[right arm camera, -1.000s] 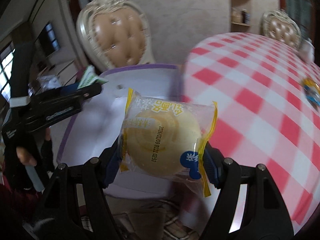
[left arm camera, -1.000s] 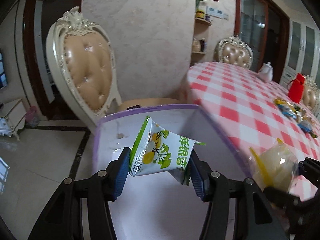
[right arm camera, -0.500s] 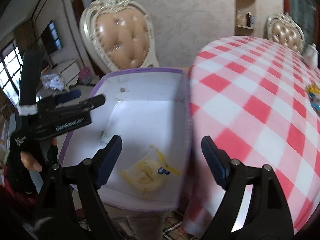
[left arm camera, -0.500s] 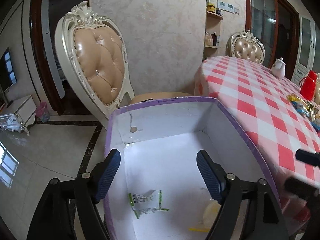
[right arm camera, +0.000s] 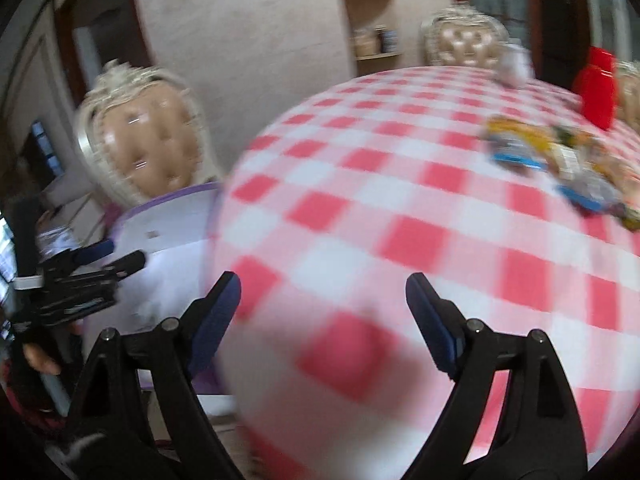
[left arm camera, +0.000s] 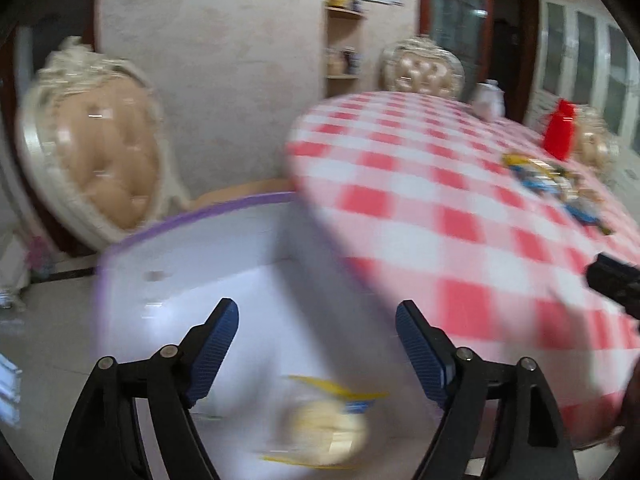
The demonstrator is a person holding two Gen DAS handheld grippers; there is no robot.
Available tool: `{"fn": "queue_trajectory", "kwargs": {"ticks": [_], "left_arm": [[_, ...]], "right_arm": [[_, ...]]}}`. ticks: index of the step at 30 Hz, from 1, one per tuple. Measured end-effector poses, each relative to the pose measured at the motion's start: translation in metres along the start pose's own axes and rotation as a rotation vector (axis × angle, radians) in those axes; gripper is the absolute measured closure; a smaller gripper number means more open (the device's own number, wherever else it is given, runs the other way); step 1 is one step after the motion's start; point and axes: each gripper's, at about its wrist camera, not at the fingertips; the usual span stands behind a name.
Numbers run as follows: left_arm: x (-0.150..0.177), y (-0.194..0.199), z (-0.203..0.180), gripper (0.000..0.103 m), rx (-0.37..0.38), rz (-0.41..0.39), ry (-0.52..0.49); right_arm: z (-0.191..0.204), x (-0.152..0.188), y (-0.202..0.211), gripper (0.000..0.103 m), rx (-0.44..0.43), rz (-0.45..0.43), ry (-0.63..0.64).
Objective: Organize snacks
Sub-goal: 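Return both tools to the table and grasp the green snack pack with the right gripper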
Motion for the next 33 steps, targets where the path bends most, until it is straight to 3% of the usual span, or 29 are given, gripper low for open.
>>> {"fn": "queue_trajectory", "kwargs": {"ticks": [4,5,10,16,19,22,26,30,33], "left_arm": [[-0.018,-0.017,-0.066,0.020,0.251,0.069,0.006],[-0.021,-0.022,-0.081,0.020,0.282,0.076,-0.004],[-0.043,-0.063,-0.179,0.020,0.354,0.118,-0.107],[-0.068,-0.101,-0.260,0.020,0.371,0.111,-0.190],[-0.087,-0.122,-0.275,0.020,0.362,0.105,-0.133],[-0.104,-0.141,-0.286,0.020,0.397,0.143,-0.052],[-0.111,-0.146,-0.310,0.020,0.469,0.123,-0.074],[-0.108,-0.147,-0.318,0.020,0.574,0.093,-0.069],[-0.107,-0.141,-0.315,0.020,0.557,0.051,-0.096]], "right_arm": [[-0.072,0.008,0.018,0.015,0.108,-0.011,-0.145],[-0.087,0.010,0.022,0.015,0.131,-0.010,-0.176],[-0.174,0.024,0.048,0.014,0.264,-0.003,-0.329],[-0.249,0.023,0.058,0.014,0.304,0.016,-0.459],[-0.279,0.009,0.054,0.014,0.268,0.012,-0.478],[-0.305,-0.004,0.049,0.014,0.346,0.016,-0.488],[-0.334,-0.023,0.029,0.014,0.433,0.059,-0.441],[-0.353,-0.034,0.004,0.014,0.415,0.109,-0.462],[-0.351,-0.046,-0.010,0.014,0.428,0.116,-0.421]]}}
Point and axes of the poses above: each gripper's, at about its wrist camera, not at the fingertips, and y roughly against the way its jaws point, z to its left, x to its underside, and after that the axes turned 2 degrees about z, right-handed
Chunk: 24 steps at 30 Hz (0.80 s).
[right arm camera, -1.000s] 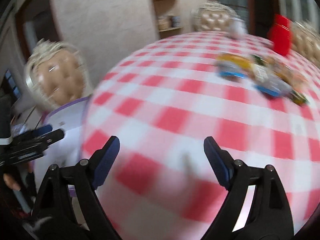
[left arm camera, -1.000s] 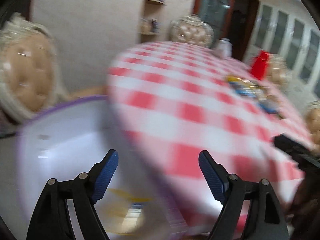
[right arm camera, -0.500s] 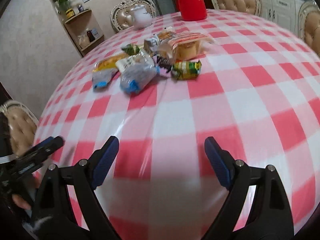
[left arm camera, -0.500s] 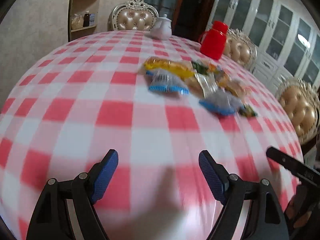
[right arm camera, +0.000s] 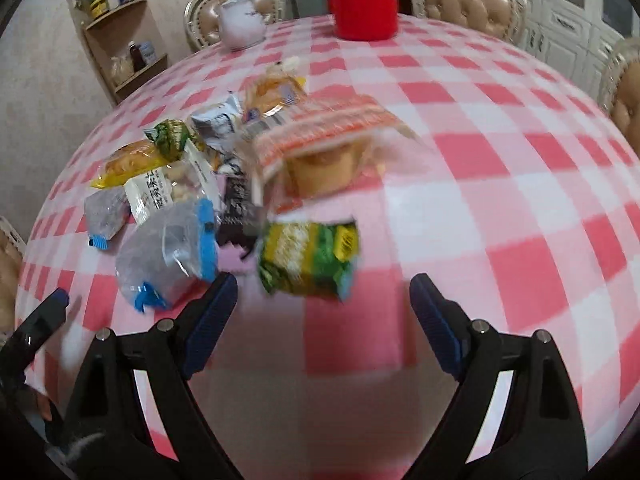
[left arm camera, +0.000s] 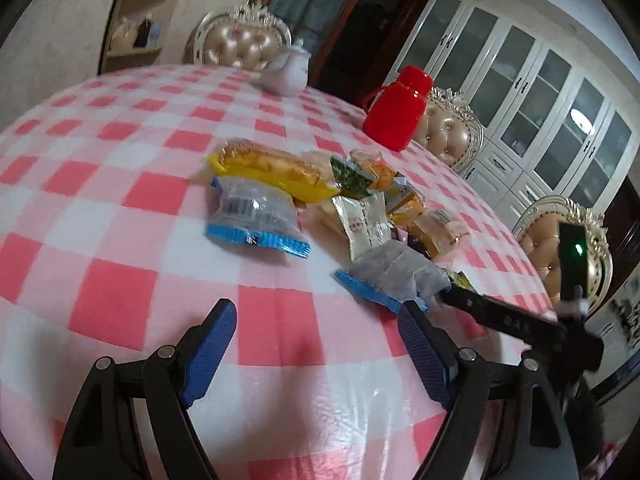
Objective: Organize snacks
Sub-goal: 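Return both tools to the table and grasp the green snack pack with the right gripper, then grasp the clear bag with blue trim with the left gripper while the right gripper holds the green pack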
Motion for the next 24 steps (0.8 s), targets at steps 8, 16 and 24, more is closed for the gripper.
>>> {"fn": "queue_trajectory", "kwargs": {"ticks": [8,16,24], "left_arm": [[-0.002,-0.006,-0.015,0.020,0.027,0.031,-0.035],[-0.011,-0.049,-0.065,0.019,-0.074,0.082,-0.208],[-0.040,-0.090,-0.082,0.019,-0.167,0.088,-0.006]], "right_arm": [[0.009,-0.002,-0.005,0.054,0.095,-0.003,0.106],[-0.021,-0.003,0.015,0.056,0.015,-0.049,0.022],[-0.028,-0.009,0.024,0.056,-0.021,-0.082,-0.021]]}}
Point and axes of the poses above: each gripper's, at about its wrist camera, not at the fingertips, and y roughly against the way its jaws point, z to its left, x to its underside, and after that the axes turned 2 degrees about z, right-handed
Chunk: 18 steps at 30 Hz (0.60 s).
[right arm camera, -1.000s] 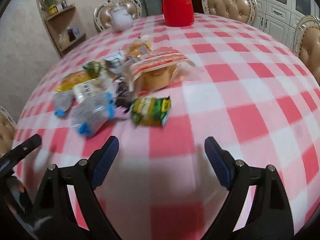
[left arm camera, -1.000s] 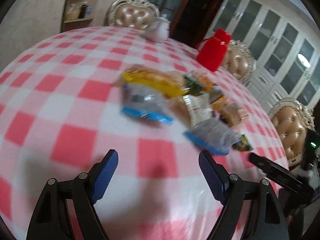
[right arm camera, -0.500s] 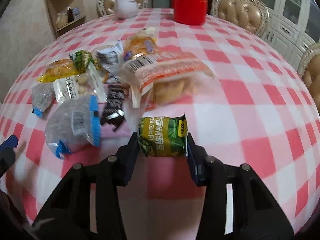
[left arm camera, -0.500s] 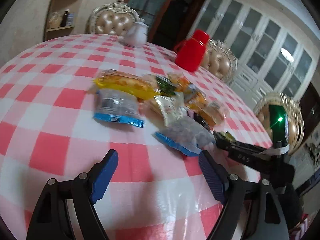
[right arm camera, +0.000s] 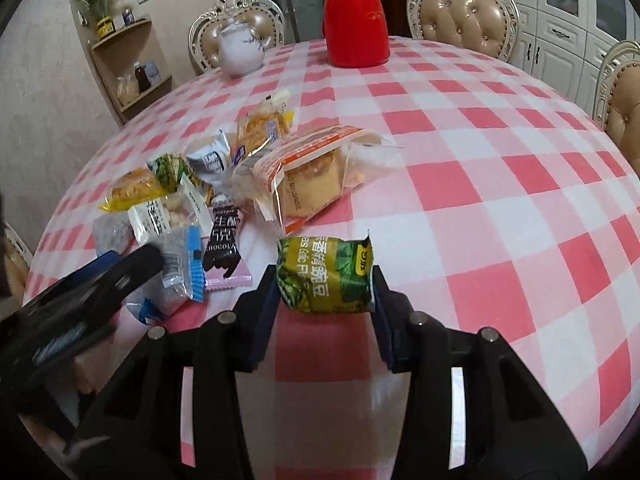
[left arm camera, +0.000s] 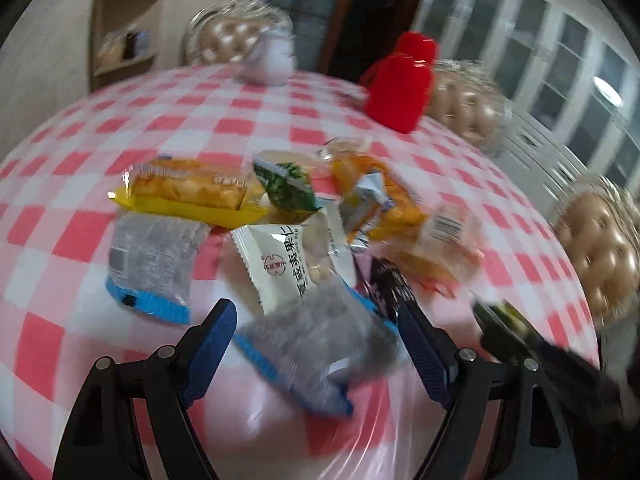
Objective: Organize snacks
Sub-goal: 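Grasp the clear bag with blue trim with the left gripper while the right gripper holds the green pack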
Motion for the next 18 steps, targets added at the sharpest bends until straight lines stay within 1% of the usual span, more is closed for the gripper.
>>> {"fn": "queue_trajectory", "kwargs": {"ticks": [2,3,4,5,7,13,15,18], "left_arm": [[0.000,-0.012,-0.002,0.019,-0.051,0.037,-0.001],[0.002,-0.011,-0.003,0.019,-0.056,0.031,-0.029],[0.005,-0.006,-0.006,0.019,-0.081,0.033,-0.082],[0.008,-0.002,-0.006,0.019,-0.104,0.032,-0.108],[0.016,0.007,0.000,0.018,-0.141,0.028,-0.117],[0.020,0.017,0.015,0.018,-0.133,0.061,-0.107],[0.025,0.024,0.018,0.018,-0.113,0.072,-0.096],[0.035,0.028,0.020,0.015,-0.122,0.073,-0.096]], "right_arm": [[0.001,0.000,0.001,0.056,0.000,-0.004,0.006],[0.002,0.000,0.001,0.056,0.001,-0.003,0.012],[0.004,0.000,0.000,0.056,0.004,-0.001,0.020],[0.004,0.000,0.000,0.056,0.006,0.001,0.025],[0.006,0.001,0.002,0.056,0.005,-0.001,0.031],[0.015,0.004,0.009,0.056,-0.019,-0.012,0.055],[0.017,0.005,0.007,0.056,-0.019,-0.005,0.059],[0.015,0.006,0.005,0.056,-0.020,0.005,0.051]]}}
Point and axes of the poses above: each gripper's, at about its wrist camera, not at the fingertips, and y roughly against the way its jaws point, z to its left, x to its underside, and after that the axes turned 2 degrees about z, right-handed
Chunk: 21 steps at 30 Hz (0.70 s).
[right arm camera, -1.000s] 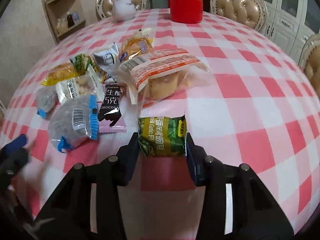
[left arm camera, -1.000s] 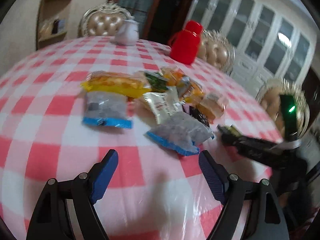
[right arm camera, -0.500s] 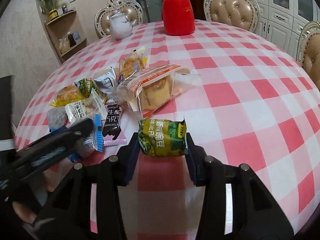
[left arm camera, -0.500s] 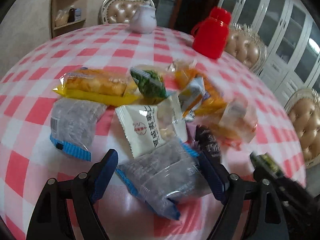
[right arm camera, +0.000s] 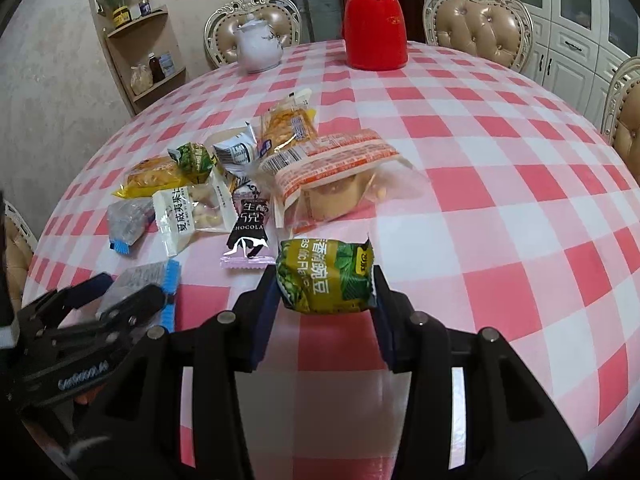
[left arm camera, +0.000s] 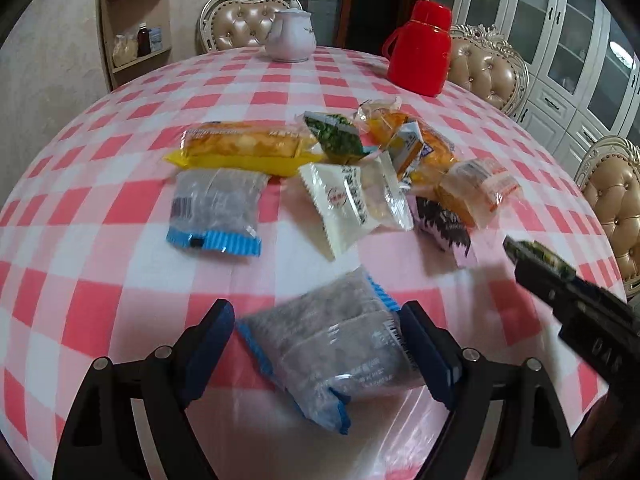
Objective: Organize snacks
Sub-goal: 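Grasp the clear bag with blue trim with the left gripper while the right gripper holds the green pack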
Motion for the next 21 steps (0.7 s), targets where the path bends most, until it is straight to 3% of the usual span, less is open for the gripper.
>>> {"fn": "queue_trajectory", "kwargs": {"ticks": [3,7,11,12,13,14,17,21], "left_arm": [[0.004,-0.009,0.003,0.014,-0.005,0.043,-0.001],[0.009,-0.007,0.013,0.013,-0.003,0.021,0.018],[0.008,-0.012,0.011,0.015,-0.028,0.013,-0.025],[0.008,-0.011,0.010,0.018,-0.023,0.011,-0.029],[0.009,-0.008,0.010,0.034,-0.004,-0.002,-0.041],[0.008,-0.007,0.010,0.040,-0.002,-0.005,-0.049],[0.007,-0.006,0.014,0.051,0.048,-0.002,-0.049],[0.009,0.005,0.025,0.053,0.063,-0.033,-0.022]], "right_arm": [[0.001,0.001,0.002,0.056,-0.006,-0.003,-0.002],[0.004,0.002,0.001,0.055,-0.007,0.003,0.004],[0.007,0.005,0.000,0.055,-0.011,0.006,0.011],[0.008,0.006,0.000,0.055,-0.011,0.007,0.012],[0.008,0.008,0.001,0.055,-0.013,0.007,0.012],[0.008,0.009,0.001,0.056,-0.016,0.005,0.010],[0.007,0.014,0.003,0.056,-0.026,-0.001,-0.004],[0.010,0.024,0.011,0.056,-0.048,-0.013,-0.009]]}}
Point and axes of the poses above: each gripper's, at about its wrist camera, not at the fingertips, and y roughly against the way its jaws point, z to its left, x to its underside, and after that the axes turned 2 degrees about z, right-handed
